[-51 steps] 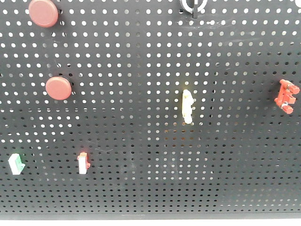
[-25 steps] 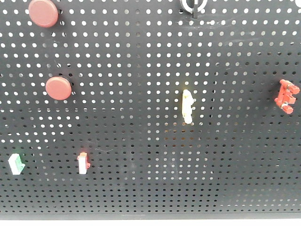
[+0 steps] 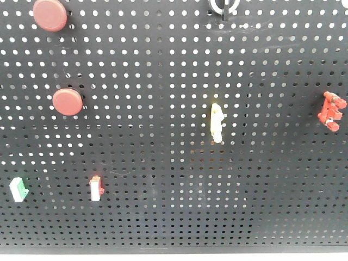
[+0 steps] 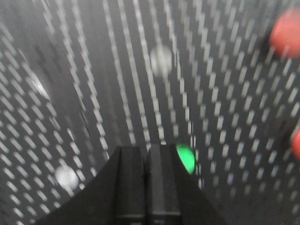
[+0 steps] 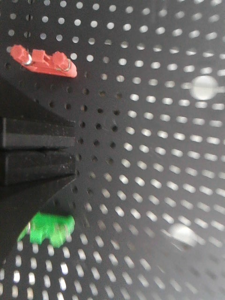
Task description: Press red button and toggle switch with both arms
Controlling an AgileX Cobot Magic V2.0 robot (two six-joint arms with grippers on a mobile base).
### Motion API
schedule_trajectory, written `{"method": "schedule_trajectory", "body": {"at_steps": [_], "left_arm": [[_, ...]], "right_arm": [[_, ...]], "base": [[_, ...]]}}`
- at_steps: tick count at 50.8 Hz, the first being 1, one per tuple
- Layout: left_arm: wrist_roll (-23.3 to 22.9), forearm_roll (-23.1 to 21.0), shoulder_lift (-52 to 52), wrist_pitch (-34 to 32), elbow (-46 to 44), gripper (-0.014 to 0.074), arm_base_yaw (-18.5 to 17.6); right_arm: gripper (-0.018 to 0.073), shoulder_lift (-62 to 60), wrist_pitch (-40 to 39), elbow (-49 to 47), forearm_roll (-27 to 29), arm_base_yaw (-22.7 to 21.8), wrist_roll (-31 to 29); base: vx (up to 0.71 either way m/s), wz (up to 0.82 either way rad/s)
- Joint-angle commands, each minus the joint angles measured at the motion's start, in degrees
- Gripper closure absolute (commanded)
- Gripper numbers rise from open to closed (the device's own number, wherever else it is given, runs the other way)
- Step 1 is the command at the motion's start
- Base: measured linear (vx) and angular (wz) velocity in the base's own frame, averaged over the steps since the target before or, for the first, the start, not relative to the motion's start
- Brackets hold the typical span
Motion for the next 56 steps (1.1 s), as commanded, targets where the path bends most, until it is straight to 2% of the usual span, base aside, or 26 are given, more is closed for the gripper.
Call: {"method": "schedule_trajectory", "body": {"at_steps": [1,5,16,27,32,56], "left_arm": [[-0.6,-0.3,3.2,-11.1,-1.5,0.0594,-1.5],[-0.7,0.7,5.3,-15.3,-2.6,0.0594,-4.1],[-2.3,4.4,12.5,-10.6,-11.7,0.0594,-14.9],[-2.6,4.4,18.7,-9.8,-21.7,0.0594,-21.2],[-3.2,4.4,20.5,-8.3,-25.0,0.0594,-22.3],[-3.6,3.9,31.1,-3.5,-33.6,0.0594,-22.3]], "right_arm": [[0.0559,1.4,-7.1,-1.9,-1.3,0.0,0.9],[0.0559,1.8,-8.0,-1.9,-2.9,0.0,2.3],[0.0559,2.8,-9.4,-1.9,-8.8,0.0,9.5],[0.0559,2.9,-8.9,-1.9,-12.8,0.0,10.8],[0.0559,2.9,-8.9,-1.9,-12.8,0.0,10.8],[0.0559,2.9,-8.9,-1.9,-12.8,0.0,10.8]], "base": [[0.0,0.0],[0.0,0.0],[0.0,0.0],[0.0,0.0],[0.0,0.0],[0.0,0.0]]}}
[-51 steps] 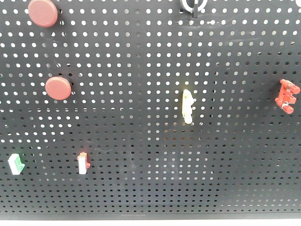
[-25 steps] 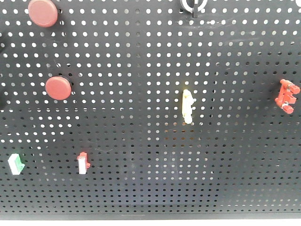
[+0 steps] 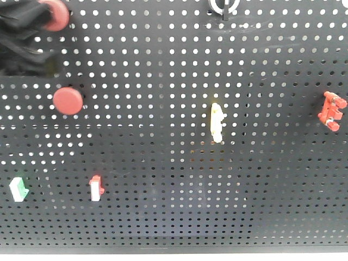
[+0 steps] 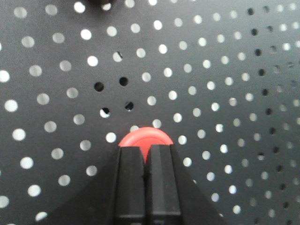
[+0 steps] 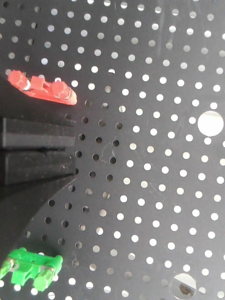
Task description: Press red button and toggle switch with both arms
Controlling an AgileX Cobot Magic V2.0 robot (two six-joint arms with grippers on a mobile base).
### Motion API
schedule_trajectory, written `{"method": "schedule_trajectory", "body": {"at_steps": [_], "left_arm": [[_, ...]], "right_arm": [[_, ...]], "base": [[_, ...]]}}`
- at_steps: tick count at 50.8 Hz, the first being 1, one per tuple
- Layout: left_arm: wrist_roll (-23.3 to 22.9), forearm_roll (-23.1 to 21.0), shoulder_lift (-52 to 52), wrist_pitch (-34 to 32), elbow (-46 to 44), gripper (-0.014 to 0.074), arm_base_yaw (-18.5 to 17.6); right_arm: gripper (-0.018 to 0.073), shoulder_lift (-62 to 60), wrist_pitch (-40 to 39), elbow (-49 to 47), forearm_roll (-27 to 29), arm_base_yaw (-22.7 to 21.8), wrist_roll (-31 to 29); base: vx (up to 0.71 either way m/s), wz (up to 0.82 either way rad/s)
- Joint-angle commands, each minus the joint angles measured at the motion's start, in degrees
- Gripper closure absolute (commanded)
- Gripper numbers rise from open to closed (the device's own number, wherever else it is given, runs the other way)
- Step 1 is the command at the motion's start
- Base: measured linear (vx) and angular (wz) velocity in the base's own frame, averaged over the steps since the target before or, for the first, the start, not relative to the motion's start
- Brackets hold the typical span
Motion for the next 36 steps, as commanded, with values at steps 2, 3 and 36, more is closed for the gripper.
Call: {"method": "schedule_trajectory", "body": {"at_steps": [2,3,36], "left_arm": [[-0.7,-0.8,1.0,-3.4,-2.5,0.0594,-0.4],[-0.7,-0.8,1.0,-3.4,-2.5,0.0594,-0.4],[-0.4,-0.7,-20.9,-1.2,15.9,0.0594,-0.3]], "right_arm": [[0.0559,0.2,-4.1,-1.9,0.2,0.0,0.2],[0.0559,0.2,-4.1,-1.9,0.2,0.0,0.2],[0.0559,2.1,-10.1,-8.3,-23.5,0.0,27.9]], "base": [[0.0,0.0],[0.0,0.0],[0.0,0.0]]}}
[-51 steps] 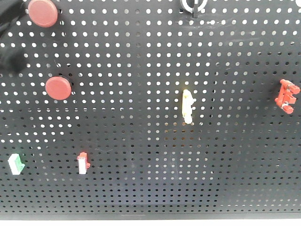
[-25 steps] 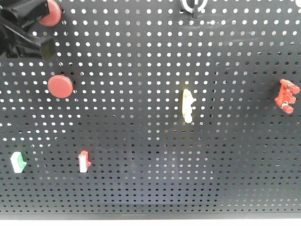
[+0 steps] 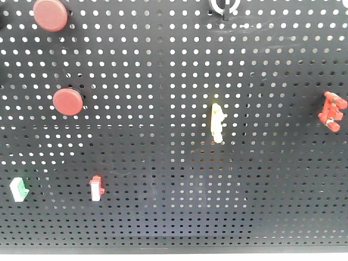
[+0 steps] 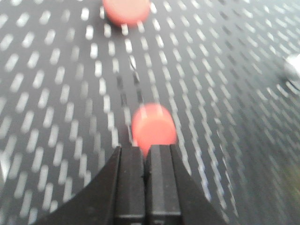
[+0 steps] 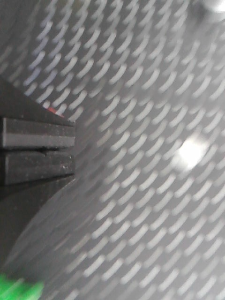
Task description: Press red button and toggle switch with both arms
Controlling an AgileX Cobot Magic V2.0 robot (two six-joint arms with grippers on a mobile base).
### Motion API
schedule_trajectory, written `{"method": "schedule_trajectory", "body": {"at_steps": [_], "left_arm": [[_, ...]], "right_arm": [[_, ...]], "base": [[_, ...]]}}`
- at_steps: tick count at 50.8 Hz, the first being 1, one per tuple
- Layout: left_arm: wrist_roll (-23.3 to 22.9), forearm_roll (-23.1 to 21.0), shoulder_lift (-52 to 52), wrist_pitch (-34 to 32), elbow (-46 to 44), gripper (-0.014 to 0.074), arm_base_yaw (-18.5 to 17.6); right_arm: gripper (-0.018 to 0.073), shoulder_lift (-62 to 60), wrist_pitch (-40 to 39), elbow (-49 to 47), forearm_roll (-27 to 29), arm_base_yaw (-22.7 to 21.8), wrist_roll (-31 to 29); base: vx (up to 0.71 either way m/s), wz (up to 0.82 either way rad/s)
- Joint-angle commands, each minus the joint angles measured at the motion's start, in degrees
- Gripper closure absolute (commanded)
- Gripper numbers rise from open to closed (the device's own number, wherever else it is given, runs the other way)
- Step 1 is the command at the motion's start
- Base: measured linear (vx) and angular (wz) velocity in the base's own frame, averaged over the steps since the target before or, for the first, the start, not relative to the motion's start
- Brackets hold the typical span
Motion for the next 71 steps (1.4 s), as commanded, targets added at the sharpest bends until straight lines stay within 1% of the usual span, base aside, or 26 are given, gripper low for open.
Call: {"method": "schedule_trajectory", "body": {"at_steps": [1,2,5,8,11,13,16,20,26,29,33,36,39,42,51,54,67,71], "left_arm": [[-0.4,-0.7,-2.7,-3.9,1.3,0.0594,-0.2],[-0.4,-0.7,-3.1,-3.9,1.5,0.0594,-0.2],[-0.4,-0.7,-3.5,-3.8,2.1,0.0594,-0.2],[-0.4,-0.7,-3.5,-4.1,2.0,0.0594,-0.2],[-0.4,-0.7,-3.3,-5.0,2.0,0.0594,-0.2],[-0.4,-0.7,-3.3,-5.8,2.0,0.0594,-0.2],[-0.4,-0.7,-3.3,-6.4,2.0,0.0594,-0.2],[-0.4,-0.7,-3.3,-6.6,2.0,0.0594,-0.2],[-0.4,-0.7,-3.3,-6.6,2.0,0.0594,-0.2],[-0.4,-0.7,-3.3,-6.5,2.0,0.0594,-0.2],[-0.4,-0.7,-3.3,-6.5,2.0,0.0594,-0.2],[-0.4,-0.7,-3.3,-6.5,2.0,0.0594,-0.2],[-0.4,-0.7,-3.3,-6.5,2.0,0.0594,-0.2],[-0.4,-0.7,-3.3,-6.5,2.0,0.0594,-0.2],[-0.4,-0.7,-3.3,-6.5,2.0,0.0594,-0.2],[-0.4,-0.7,-3.3,-6.5,2.0,0.0594,-0.2],[-0.4,-0.7,-3.3,-6.6,2.0,0.0594,-0.2],[-0.4,-0.7,-3.3,-6.6,2.0,0.0594,-0.2]], "right_arm": [[0.0559,1.6,-6.2,-5.9,-8.1,0.0,12.5],[0.0559,1.9,-7.1,-6.5,-9.5,0.0,14.1],[0.0559,3.8,-12.0,-9.5,-15.9,0.0,20.7],[0.0561,5.9,-14.9,-12.3,-20.4,0.3,26.2],[0.0561,7.6,-15.2,-14.7,-23.2,1.9,30.1],[0.0561,9.1,-15.2,-16.6,-24.0,3.5,31.0],[0.0561,11.1,-14.2,-19.3,-24.4,7.5,30.2],[0.0561,13.2,-10.2,-22.5,-24.4,14.0,28.0],[0.0561,17.0,4.3,-26.9,-24.3,25.6,22.7],[0.0561,18.5,11.3,-28.7,-24.3,31.1,21.3],[0.0561,20.4,19.1,-31.3,-24.3,36.5,18.8],[0.0561,21.7,21.7,-33.0,-24.3,39.5,17.4],[0.0561,23.2,23.8,-35.0,-24.3,41.4,17.4],[0.0561,24.6,24.9,-36.8,-24.5,42.3,17.4],[0.0561,28.0,29.8,-41.9,-24.4,42.3,20.2],[0.0561,28.9,30.2,-42.8,-24.5,42.3,20.1],[0.0559,30.2,34.4,-43.4,-24.5,42.2,20.5],[0.0559,30.0,35.8,-43.4,-24.5,41.6,20.5]], "base": [[0.0,0.0],[0.0,0.0],[0.0,0.0],[0.0,0.0],[0.0,0.0],[0.0,0.0],[0.0,0.0],[0.0,0.0],[0.0,0.0],[0.0,0.0],[0.0,0.0],[0.0,0.0],[0.0,0.0],[0.0,0.0],[0.0,0.0],[0.0,0.0],[0.0,0.0],[0.0,0.0]]}}
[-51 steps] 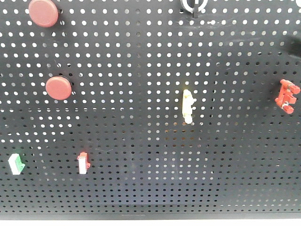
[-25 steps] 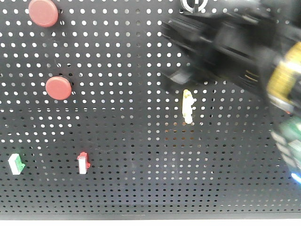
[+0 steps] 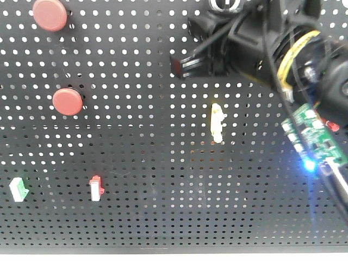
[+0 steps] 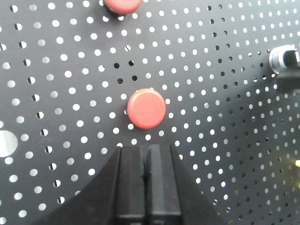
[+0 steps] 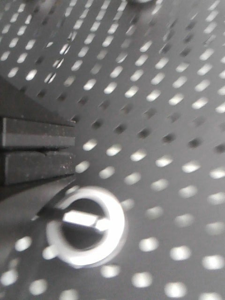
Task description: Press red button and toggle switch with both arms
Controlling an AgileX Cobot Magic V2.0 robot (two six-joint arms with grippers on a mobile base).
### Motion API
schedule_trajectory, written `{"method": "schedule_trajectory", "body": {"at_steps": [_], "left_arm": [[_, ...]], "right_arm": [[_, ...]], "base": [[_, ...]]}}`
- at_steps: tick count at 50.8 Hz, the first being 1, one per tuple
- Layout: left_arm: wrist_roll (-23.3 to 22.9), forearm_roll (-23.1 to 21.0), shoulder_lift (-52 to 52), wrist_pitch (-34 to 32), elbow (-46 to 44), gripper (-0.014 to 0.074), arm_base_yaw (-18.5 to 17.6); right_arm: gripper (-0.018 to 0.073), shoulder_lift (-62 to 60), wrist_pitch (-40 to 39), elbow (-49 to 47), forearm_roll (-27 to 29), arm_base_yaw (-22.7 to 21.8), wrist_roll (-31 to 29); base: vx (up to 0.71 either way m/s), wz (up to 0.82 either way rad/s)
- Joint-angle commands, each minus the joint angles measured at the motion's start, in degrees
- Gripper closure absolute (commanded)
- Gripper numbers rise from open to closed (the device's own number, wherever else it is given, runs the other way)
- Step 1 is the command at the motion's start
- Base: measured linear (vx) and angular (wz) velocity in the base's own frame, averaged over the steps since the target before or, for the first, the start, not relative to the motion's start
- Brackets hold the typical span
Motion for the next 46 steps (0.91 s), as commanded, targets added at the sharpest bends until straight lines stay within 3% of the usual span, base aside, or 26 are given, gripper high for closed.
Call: {"method": "schedule_trajectory", "body": {"at_steps": [1,9,46], "left_arm": [[-0.4,-0.7,-0.3,-4.4,-1.4,0.0594,-0.2],[-0.4,-0.7,-0.3,-4.4,-1.4,0.0594,-0.2],[-0.4,-0.7,-0.2,-4.4,-1.4,0.0594,-0.2]], "right_arm": [[0.0559,-1.7,1.0,-2.1,-0.8,-0.9,0.1],[0.0559,-3.1,1.6,-2.1,-0.9,-2.5,-0.1],[0.0559,-5.2,4.5,-2.0,-6.3,-2.5,-0.3]], "base": [[0.0,0.0],[0.0,0.0],[0.0,0.0]]}}
